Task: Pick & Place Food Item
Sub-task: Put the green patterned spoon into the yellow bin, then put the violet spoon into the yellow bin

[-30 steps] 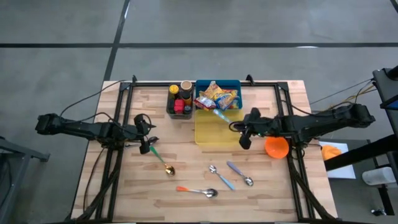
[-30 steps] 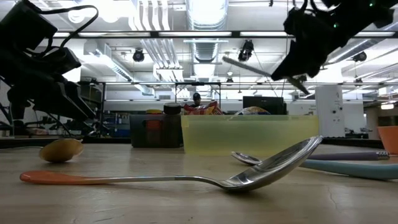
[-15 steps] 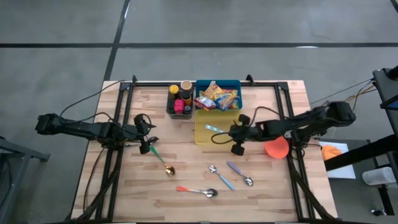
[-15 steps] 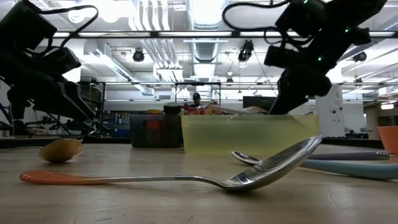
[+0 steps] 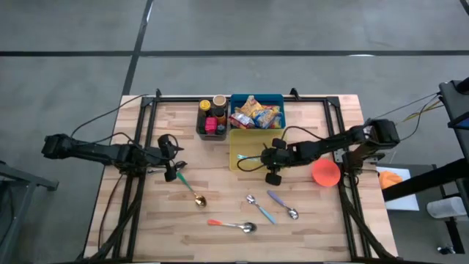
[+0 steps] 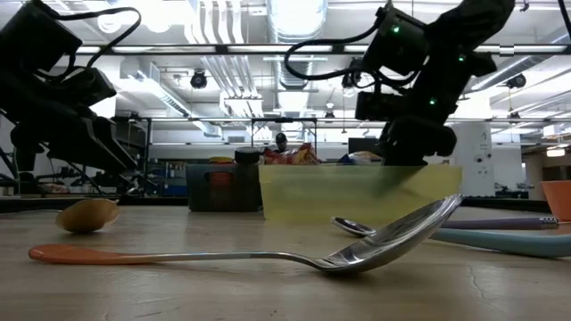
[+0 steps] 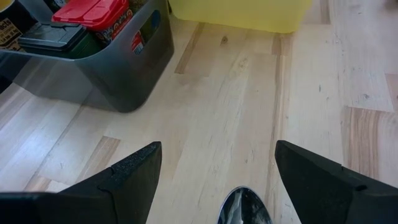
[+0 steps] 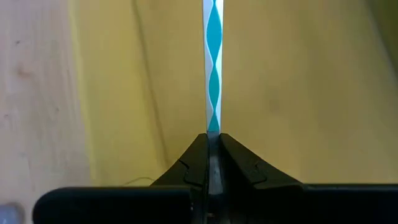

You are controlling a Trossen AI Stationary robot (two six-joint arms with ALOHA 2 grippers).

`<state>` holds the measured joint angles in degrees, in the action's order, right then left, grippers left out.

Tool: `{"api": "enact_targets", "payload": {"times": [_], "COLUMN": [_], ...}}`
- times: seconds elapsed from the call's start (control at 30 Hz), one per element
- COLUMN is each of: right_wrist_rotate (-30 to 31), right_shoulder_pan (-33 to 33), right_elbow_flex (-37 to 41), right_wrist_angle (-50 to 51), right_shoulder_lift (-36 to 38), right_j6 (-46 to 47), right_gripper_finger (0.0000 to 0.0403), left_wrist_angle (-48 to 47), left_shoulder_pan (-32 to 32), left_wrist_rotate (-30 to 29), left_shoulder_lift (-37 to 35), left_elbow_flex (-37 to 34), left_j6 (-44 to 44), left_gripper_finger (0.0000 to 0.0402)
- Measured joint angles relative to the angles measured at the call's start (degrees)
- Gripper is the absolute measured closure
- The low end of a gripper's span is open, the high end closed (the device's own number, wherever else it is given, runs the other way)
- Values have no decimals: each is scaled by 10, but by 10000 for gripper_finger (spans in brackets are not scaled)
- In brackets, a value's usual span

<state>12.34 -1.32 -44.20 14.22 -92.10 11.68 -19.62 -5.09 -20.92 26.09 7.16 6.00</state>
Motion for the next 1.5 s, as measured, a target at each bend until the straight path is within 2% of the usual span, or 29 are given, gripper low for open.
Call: {"api": "enact_targets", "payload": {"times": [0.17, 0.57, 0.77, 0.87, 0.97, 1.2, 1.33, 1.5], "right_wrist_rotate": [-2, -13, -13, 10, 39, 42, 28, 16], "right_shoulder_pan": [7, 9, 9, 8, 8, -9, -45, -125], "right_elbow_flex": [-6, -6, -6, -6, -8, -14, -14, -14], "right_wrist_angle": [4, 5, 3, 4, 6, 8, 42, 87], "right_shoulder_lift": [4, 11, 11, 18, 48, 165, 230, 269], "right_j6": [6, 12, 12, 13, 16, 35, 112, 175], "right_gripper_finger": [372, 269, 255, 254, 254, 254, 254, 254], "left_wrist_angle": [0, 0, 0, 0, 0, 0, 0, 0], "left_shoulder_pan": [0, 0, 0, 0, 0, 0, 0, 0], "left_wrist_rotate": [0, 0, 0, 0, 0, 0, 0, 0], "left_shoulder_lift": [0, 0, 0, 0, 0, 0, 0, 0], "left_elbow_flex": [0, 0, 0, 0, 0, 0, 0, 0], "left_j6": [0, 0, 0, 0, 0, 0, 0, 0], "left_gripper_finger": [85, 85, 85, 85, 85, 85, 85, 85]}}
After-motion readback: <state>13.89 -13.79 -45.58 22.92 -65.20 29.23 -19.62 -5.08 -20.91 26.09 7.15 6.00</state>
